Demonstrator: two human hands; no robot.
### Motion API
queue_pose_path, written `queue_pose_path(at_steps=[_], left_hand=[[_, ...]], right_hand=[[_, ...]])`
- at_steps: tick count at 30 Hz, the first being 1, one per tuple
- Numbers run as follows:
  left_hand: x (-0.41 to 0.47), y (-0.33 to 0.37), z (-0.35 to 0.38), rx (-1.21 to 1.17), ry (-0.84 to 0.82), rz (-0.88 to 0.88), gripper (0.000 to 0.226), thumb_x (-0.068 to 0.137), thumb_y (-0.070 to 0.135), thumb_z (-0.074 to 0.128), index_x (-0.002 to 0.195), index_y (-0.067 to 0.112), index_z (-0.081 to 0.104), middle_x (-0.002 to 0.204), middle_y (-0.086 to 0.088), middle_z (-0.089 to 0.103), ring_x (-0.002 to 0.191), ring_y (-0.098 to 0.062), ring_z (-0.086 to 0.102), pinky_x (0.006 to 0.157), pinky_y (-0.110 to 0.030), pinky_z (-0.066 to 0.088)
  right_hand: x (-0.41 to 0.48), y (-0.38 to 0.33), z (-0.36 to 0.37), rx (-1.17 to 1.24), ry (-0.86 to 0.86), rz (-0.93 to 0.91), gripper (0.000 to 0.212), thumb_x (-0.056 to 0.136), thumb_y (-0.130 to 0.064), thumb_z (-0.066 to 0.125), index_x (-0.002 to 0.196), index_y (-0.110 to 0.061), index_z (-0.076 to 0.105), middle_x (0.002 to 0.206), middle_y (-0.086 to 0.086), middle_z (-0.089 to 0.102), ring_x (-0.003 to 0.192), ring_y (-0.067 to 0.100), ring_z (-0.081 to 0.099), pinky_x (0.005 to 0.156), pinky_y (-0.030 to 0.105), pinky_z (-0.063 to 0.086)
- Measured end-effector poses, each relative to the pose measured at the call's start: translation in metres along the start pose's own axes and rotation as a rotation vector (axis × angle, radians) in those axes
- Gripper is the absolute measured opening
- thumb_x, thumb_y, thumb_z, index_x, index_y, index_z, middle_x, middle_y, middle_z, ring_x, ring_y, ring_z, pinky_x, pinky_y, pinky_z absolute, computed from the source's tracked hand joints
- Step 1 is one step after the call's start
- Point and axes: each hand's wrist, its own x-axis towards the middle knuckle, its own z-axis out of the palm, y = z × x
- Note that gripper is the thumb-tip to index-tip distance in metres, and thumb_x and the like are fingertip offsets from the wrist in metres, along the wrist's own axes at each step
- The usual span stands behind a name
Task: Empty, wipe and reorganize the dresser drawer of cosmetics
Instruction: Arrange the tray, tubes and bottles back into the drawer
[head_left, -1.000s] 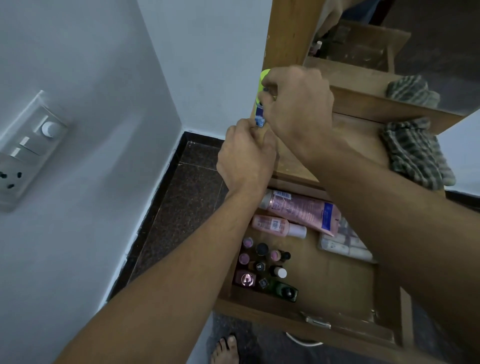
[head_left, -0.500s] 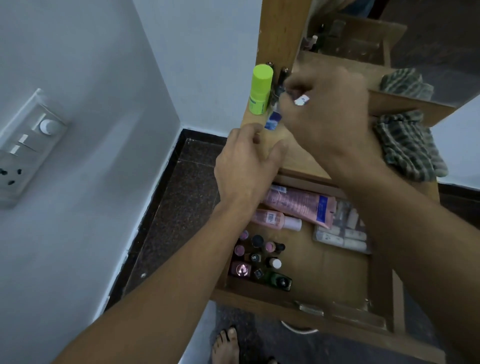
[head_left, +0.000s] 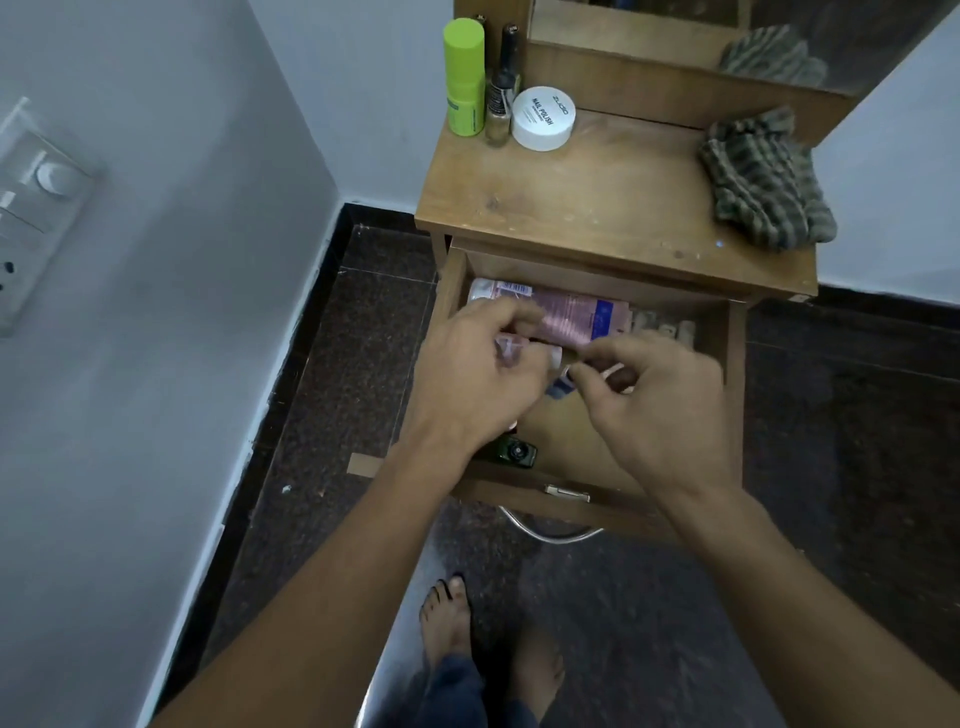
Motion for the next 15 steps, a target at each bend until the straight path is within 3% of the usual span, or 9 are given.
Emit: queue_pose_path(at_steps=[5, 9, 15], left_hand=[[-0.019, -0.011, -0.003, -0.22, 0.155, -0.114, 0.03, 0.084, 0.03, 0.05, 0.103, 0.034, 0.072, 0.097, 0.01, 0.075, 0.079, -0.016, 0.073, 0.071, -0.048, 0.062], [-0.03, -0.017, 0.001, -0.247, 0.193, -0.143, 0.032, 0.092, 0.019, 0.045, 0.108, 0.022, 0.073, 0.104, 0.007, 0.075, 0.067, -0.013, 0.075, 0.066, -0.045, 0.063], [-0.038, -0.02, 0.005, -0.196, 0.197, -0.113, 0.035, 0.092, 0.019, 0.042, 0.106, 0.025, 0.073, 0.101, 0.008, 0.074, 0.072, -0.009, 0.075, 0.07, -0.044, 0.061]], right_hand=[[-0.018, 0.011, 0.019, -0.003, -0.111, -0.002, 0.012, 0.085, -0.025, 0.081, 0.096, -0.025, 0.079, 0.09, -0.008, 0.071, 0.073, 0.008, 0.064, 0.073, 0.037, 0.06], [-0.022, 0.015, 0.031, -0.013, -0.162, 0.007, 0.014, 0.085, -0.027, 0.081, 0.099, -0.029, 0.079, 0.092, -0.011, 0.071, 0.076, 0.008, 0.064, 0.074, 0.037, 0.06], [-0.023, 0.015, 0.039, -0.014, -0.163, -0.027, 0.011, 0.083, -0.026, 0.082, 0.093, -0.028, 0.079, 0.092, -0.012, 0.07, 0.074, 0.008, 0.061, 0.071, 0.033, 0.057]])
